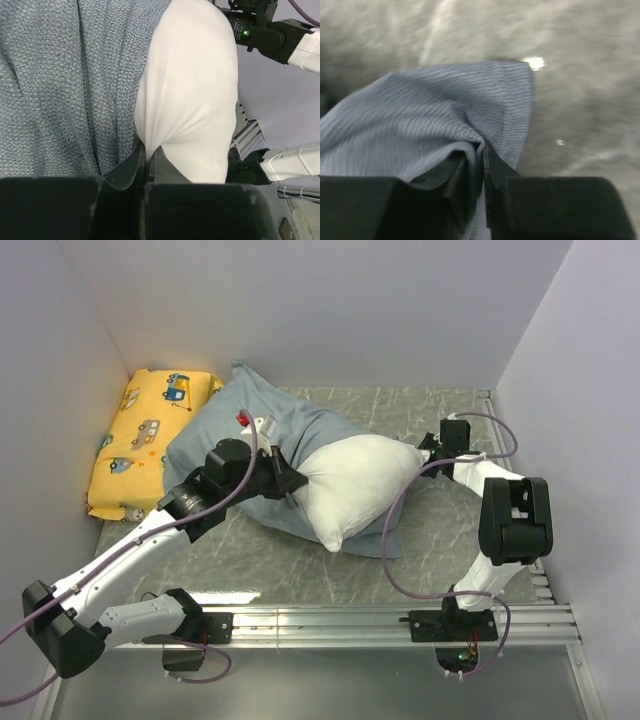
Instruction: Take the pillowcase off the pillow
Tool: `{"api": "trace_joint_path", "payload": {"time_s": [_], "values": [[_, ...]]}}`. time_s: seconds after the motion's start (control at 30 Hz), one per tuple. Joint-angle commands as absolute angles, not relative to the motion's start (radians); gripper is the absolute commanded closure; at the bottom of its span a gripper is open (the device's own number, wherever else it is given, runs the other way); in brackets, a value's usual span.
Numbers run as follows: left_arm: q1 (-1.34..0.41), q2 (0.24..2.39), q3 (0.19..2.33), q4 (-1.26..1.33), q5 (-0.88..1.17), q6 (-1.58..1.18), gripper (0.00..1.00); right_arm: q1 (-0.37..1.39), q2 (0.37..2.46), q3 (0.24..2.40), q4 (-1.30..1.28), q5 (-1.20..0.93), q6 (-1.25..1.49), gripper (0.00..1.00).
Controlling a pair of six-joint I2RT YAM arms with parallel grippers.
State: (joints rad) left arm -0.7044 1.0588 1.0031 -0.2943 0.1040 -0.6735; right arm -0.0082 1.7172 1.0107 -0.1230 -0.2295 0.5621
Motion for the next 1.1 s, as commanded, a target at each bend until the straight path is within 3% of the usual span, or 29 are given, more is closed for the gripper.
{"api": "trace_joint_path", "payload": {"time_s": [0.0, 0.17, 0.3, 0.57, 1.07], "values": [[-0.703, 1.095, 1.075, -0.16, 0.087, -0.706, 1.0, -0.005, 1.666, 0.968, 0.072, -0.429, 0.592, 0.74], [-0.703, 1.251, 1.143, -0.006, 0.109, -0.732, 1.0, -0.008, 1.597, 0.902, 0.135, -0.541, 0.641, 0.46], [-0.701, 1.366, 1.291, 0.04, 0.107, -0.736, 1.0, -0.02, 1.501, 0.919, 0.008, -0.428, 0.632, 0.31], [-0.696, 1.508, 1.401, 0.072, 0.121, -0.781, 1.0, -0.155, 1.321, 0.937, -0.095, -0.235, 0.663, 0.21], [-0.703, 1.422, 1.203, 0.138, -0.046, -0.888, 0.99, -0.181, 1.198, 1.048, -0.213, -0.098, 0.652, 0.19]]}}
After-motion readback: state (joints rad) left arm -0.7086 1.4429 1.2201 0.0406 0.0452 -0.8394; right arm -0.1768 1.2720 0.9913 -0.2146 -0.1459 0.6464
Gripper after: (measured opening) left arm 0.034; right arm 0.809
